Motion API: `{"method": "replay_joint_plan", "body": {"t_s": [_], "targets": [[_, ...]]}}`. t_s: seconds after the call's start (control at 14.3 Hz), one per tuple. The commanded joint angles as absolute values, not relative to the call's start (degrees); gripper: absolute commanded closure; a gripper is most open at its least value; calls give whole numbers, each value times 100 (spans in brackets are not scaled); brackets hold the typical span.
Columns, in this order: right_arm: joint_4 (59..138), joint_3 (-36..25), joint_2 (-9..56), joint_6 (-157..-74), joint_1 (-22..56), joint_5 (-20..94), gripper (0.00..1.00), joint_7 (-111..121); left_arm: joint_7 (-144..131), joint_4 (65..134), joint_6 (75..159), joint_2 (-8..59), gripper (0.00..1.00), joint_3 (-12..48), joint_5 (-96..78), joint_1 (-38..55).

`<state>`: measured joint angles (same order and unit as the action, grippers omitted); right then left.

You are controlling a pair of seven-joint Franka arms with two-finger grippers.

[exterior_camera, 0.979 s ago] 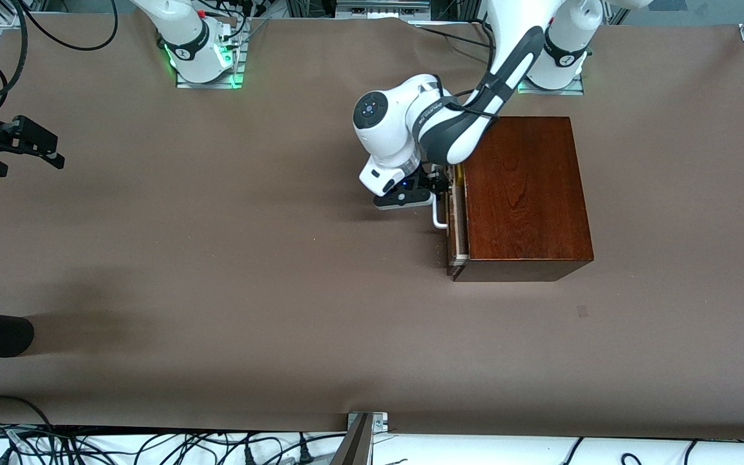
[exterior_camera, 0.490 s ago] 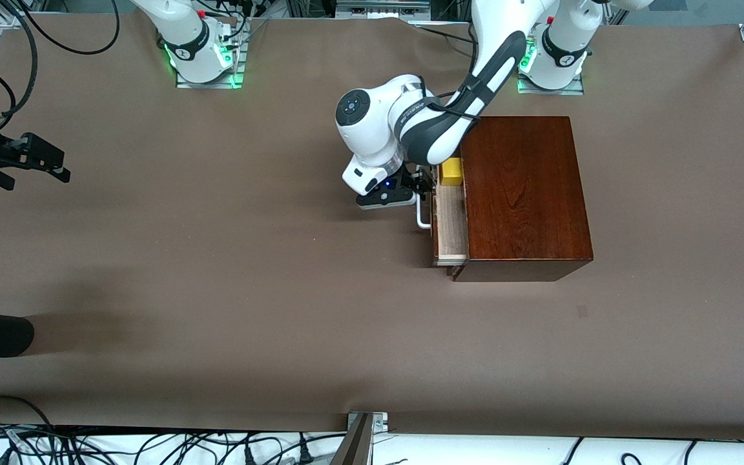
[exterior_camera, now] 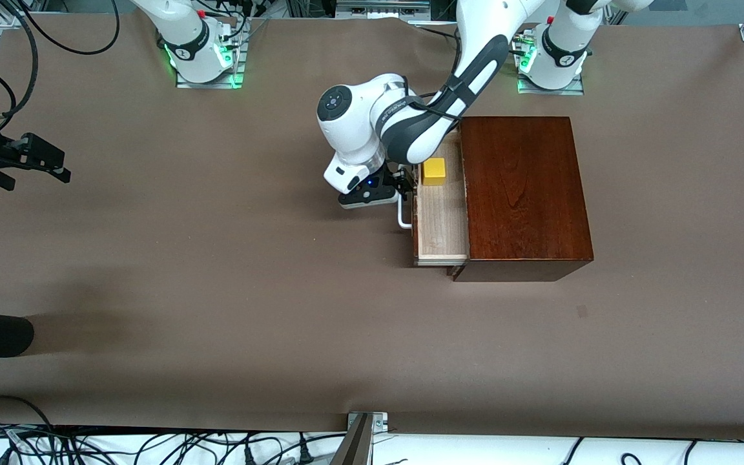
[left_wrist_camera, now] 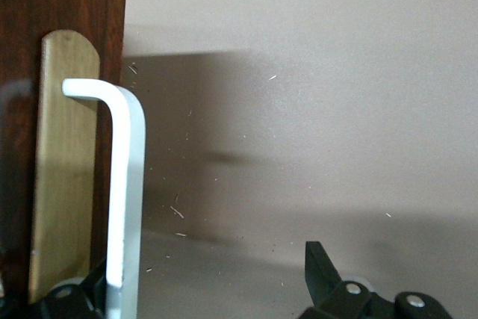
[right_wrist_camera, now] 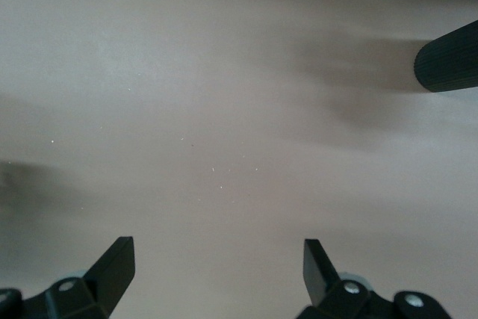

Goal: Open drawer, take yellow block, close drawer
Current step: 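Pull the drawer open with the left gripper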

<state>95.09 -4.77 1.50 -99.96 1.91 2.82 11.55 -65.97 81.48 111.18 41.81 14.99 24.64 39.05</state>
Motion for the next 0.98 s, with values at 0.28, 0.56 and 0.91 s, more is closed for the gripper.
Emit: {"method": "replay_joint_plan", "body": {"t_s": [0.28,0.56,0.91], "targets": [[9396,-404,246,-9598,193,272,0,1336,-6460,7787,10198,3956,0,1529,2566,3929],[9396,-404,246,-9501,211,299,0,1301,-6434,7787,9634,3586,0,1582,2549,3946],[9387,-396,421,-9589,263,387,0,1345,-5163,7787,9220,2841,0,1573,2287,3430]]}}
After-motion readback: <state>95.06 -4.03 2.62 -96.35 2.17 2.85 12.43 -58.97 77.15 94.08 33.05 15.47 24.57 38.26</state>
